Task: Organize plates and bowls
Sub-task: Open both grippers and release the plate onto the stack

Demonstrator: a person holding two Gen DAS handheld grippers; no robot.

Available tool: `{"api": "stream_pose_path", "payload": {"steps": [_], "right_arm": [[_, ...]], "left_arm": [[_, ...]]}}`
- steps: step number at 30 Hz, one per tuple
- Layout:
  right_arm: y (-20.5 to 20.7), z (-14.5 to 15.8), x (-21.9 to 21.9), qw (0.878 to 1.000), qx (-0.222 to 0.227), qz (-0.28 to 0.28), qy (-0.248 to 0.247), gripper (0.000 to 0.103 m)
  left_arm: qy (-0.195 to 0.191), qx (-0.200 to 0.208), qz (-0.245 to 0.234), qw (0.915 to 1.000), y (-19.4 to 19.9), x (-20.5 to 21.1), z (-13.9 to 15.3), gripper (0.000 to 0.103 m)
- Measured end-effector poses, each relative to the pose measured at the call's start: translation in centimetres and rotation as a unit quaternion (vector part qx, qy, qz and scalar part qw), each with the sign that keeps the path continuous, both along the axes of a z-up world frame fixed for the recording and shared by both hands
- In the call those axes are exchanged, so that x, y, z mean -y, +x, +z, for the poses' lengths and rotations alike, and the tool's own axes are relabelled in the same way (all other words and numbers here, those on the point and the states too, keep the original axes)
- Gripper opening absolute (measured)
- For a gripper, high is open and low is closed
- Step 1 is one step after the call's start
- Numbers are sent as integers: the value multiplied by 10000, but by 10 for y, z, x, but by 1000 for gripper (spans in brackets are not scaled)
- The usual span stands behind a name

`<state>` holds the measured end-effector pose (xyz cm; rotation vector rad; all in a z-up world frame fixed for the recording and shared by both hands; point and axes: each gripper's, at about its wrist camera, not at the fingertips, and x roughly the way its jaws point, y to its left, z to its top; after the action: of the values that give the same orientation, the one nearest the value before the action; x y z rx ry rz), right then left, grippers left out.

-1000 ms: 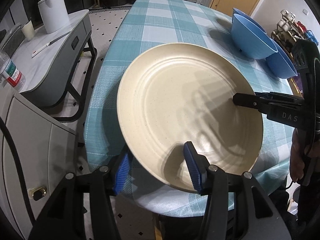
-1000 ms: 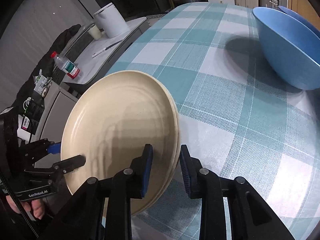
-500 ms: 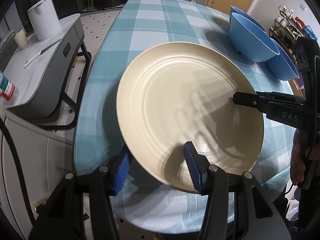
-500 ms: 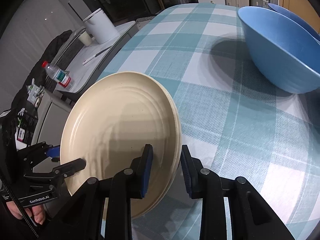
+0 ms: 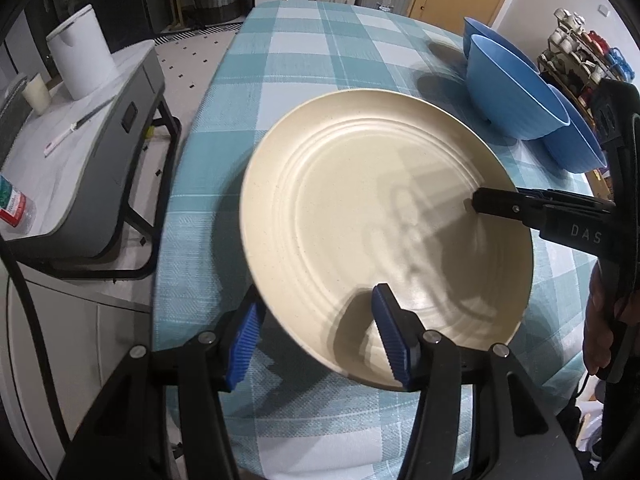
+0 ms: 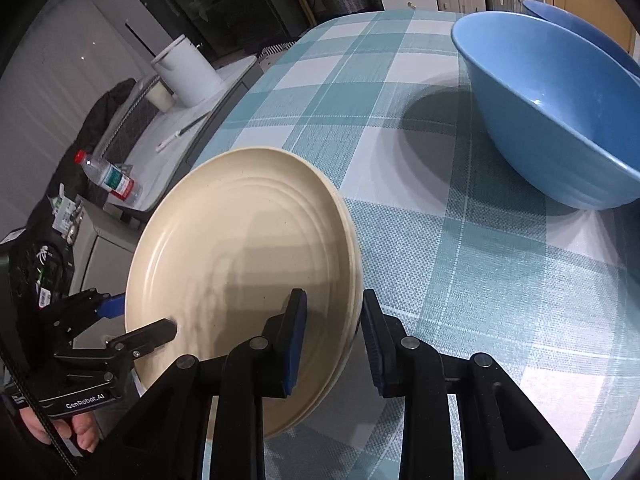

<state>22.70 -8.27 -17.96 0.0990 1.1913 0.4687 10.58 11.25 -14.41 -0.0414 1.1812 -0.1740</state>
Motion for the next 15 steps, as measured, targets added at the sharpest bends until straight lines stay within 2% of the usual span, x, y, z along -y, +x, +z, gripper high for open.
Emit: {"api": "stream_pose_path", "payload": {"steps": [5,10,14,15], "right_arm": [[-8,4,3,9996,241,-70,-114,28],[-17,18,15,9981,568,-233,-49,28],[-24,29,27,9966,753,-336,55,28],[-27,32,29,9962,798,-354,73,28]], "left_arm": [[329,101,213,9992,-6,-4,2,55],[431,191,386,9981,-14,-10,8,56],[463,330,529,9970,-20,-14,18,59],[470,378,547,9967,-22,-14,22,64]]}}
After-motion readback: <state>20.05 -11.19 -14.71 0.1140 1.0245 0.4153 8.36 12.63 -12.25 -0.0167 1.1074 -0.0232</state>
